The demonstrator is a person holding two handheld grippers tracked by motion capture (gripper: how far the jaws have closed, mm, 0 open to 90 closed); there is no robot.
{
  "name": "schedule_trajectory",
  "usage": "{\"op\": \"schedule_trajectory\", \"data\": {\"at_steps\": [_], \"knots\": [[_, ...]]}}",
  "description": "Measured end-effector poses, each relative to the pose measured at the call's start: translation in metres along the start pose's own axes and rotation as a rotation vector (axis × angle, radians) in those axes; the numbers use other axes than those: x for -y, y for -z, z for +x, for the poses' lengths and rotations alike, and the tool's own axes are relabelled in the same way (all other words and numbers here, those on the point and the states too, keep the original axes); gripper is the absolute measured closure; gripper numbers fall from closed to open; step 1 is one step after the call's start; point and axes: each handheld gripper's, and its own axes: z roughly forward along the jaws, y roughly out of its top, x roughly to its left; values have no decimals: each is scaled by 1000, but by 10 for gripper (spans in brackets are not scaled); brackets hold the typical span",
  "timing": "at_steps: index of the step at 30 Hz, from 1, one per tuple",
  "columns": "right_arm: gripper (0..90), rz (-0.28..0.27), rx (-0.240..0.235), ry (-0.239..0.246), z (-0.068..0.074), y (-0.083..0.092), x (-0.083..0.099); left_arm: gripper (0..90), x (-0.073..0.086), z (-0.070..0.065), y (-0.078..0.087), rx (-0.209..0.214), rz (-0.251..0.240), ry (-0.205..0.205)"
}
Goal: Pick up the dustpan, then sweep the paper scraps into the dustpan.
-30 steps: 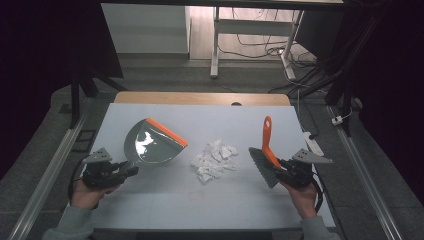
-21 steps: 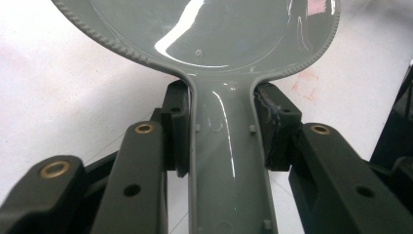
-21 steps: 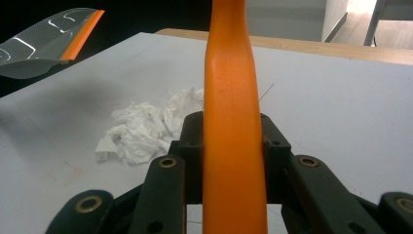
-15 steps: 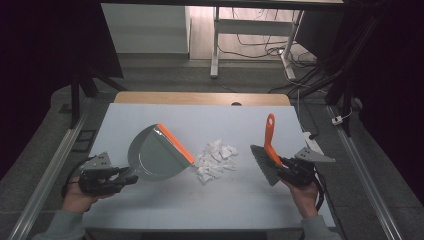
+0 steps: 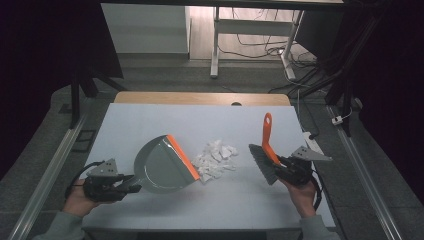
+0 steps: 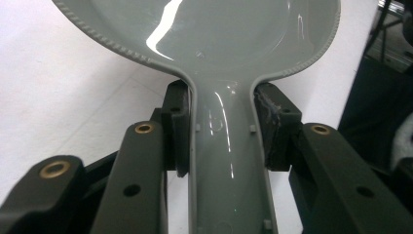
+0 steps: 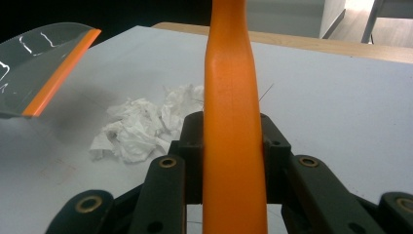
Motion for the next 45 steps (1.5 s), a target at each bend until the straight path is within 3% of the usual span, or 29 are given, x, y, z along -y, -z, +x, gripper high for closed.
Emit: {"op": "schedule_trajectory", "data": {"at_steps": [6,14,18,21,30,36,45], "knots": [[702,2,0,3,2,-4,-2,615,1,-2,-6,26,24,-6],[702,9,19,22,13,-9,-8,615,0,-6,-8,14,45,12],[702,13,33,5,16,-15,-10,615,0,-9,-10,13,60,24],[702,22,48,-11,18,-25,-14,615,0,-10,-10,25,65,13],[702,50,86,-9,19,-60,-32,615,12,-10,-16,30,98,40],[702,106,123,-4,14,-84,-39,615,18,-6,-16,29,114,64],[702,152,151,-1,13,-106,-44,615,17,-8,-25,49,142,37]]}}
